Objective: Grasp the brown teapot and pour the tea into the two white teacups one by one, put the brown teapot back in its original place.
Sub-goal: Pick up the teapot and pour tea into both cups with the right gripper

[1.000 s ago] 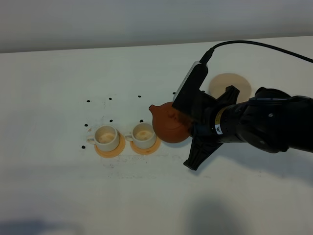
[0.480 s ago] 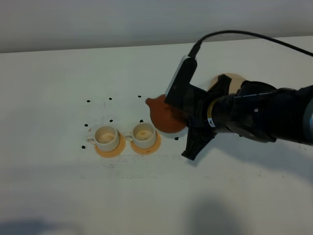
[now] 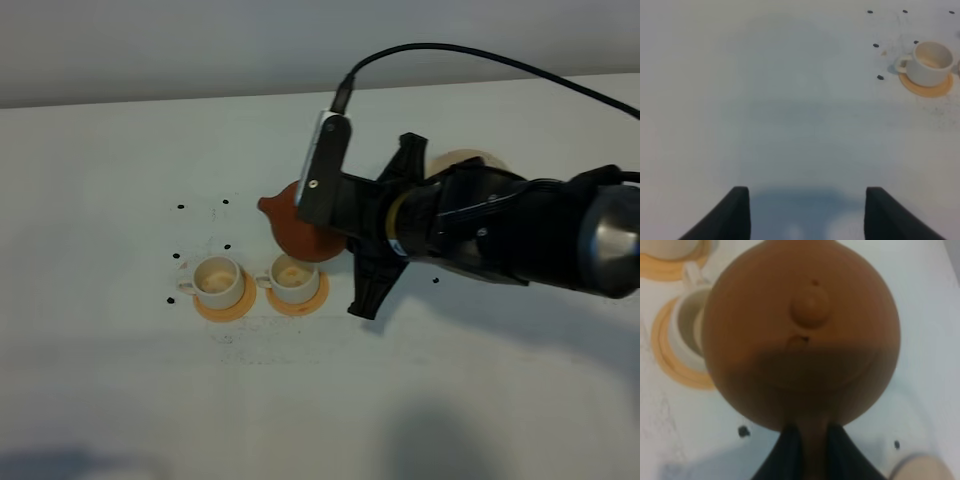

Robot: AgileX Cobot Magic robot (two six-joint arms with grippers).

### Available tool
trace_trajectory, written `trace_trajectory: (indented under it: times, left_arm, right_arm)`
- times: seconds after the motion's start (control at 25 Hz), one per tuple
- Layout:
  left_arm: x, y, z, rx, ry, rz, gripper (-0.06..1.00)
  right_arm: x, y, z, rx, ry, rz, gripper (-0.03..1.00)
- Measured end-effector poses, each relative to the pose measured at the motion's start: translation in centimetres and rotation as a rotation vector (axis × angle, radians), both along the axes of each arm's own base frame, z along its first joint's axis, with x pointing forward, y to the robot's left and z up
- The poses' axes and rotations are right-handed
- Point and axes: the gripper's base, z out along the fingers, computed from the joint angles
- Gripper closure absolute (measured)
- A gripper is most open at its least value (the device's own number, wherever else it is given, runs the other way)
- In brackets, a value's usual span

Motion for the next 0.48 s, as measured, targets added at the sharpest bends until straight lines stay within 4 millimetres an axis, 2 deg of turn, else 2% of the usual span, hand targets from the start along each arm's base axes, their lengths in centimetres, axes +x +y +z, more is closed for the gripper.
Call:
trace_trajectory:
  times: [0.48]
  left_arm:
    - [0.0, 0.0, 0.0, 0.000, 0.000, 0.000, 0.44]
  right_arm:
    - [1.5, 2.7, 0.6, -0.067, -0.105, 0.097, 0.85]
